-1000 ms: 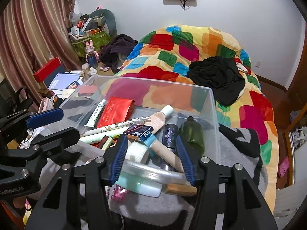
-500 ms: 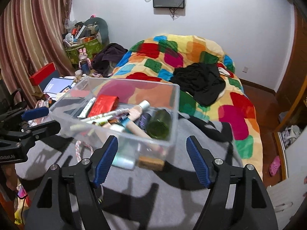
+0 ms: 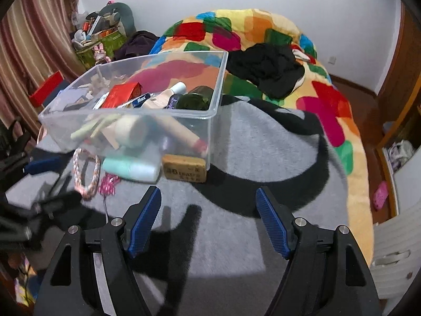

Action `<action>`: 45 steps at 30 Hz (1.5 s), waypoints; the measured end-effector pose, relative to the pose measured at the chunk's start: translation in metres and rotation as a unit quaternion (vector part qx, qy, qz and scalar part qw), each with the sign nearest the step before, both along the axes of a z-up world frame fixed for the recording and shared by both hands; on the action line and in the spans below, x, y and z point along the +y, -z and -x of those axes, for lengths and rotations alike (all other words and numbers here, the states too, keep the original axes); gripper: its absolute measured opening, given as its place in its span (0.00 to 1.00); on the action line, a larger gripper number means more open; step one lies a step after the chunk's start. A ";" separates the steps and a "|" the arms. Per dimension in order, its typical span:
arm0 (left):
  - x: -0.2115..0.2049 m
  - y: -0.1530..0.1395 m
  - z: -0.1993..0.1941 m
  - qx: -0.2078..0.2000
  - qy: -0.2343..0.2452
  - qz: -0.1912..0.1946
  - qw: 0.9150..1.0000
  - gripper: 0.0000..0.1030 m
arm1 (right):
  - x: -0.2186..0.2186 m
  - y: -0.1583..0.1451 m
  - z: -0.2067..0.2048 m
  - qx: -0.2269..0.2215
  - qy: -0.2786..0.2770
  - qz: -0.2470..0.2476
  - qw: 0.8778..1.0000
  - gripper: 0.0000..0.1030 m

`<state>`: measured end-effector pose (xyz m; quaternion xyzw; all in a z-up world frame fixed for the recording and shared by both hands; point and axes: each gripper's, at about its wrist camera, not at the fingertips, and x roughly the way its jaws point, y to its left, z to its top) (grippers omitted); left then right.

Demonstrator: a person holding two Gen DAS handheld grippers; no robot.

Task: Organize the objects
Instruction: 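Grasp the pink-white braided rope with the left tool while the right tool grasps the wooden block, then lower the braided rope and wooden block into the clear bin and release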

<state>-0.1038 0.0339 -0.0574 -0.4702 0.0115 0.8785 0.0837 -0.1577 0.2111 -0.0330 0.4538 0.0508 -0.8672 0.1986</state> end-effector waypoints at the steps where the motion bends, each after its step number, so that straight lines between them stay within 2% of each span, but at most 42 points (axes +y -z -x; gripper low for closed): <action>1: 0.001 0.001 0.000 -0.001 0.002 0.002 1.000 0.72 | -0.001 0.000 0.004 -0.003 0.006 0.006 1.000 0.69; 2: 0.002 0.002 0.001 -0.003 0.004 0.003 1.000 0.71 | -0.003 0.001 0.006 -0.006 0.010 0.010 1.000 0.69; 4: 0.003 0.004 0.003 -0.005 0.006 0.003 1.000 0.60 | -0.005 0.002 0.013 -0.015 0.018 0.023 0.999 0.69; 8: 0.007 0.009 0.004 -0.012 0.015 -0.001 1.000 0.52 | -0.009 0.003 0.019 -0.027 0.032 0.040 0.998 0.69; 13: 0.013 0.013 0.005 -0.014 0.024 0.008 1.000 0.36 | -0.020 0.006 0.020 -0.027 0.034 0.030 0.999 0.68; 18: 0.006 0.012 0.005 -0.012 0.009 -0.001 1.000 0.21 | -0.022 0.011 0.019 -0.036 0.031 0.028 0.999 0.52; 23: -0.003 0.010 -0.002 -0.005 -0.002 -0.017 1.000 0.21 | -0.021 0.011 0.016 -0.039 0.020 0.032 0.999 0.37; 29: -0.013 0.005 -0.010 0.003 -0.014 -0.030 0.999 0.21 | -0.022 0.009 0.003 -0.017 0.012 0.011 1.000 0.36; 35: -0.023 -0.011 -0.020 0.031 -0.024 -0.046 0.998 0.21 | -0.014 0.001 -0.009 -0.014 0.004 0.021 1.000 0.36; 45: -0.031 -0.049 -0.023 0.084 -0.035 -0.052 0.995 0.21 | -0.018 -0.046 -0.025 0.040 -0.018 0.053 0.998 0.36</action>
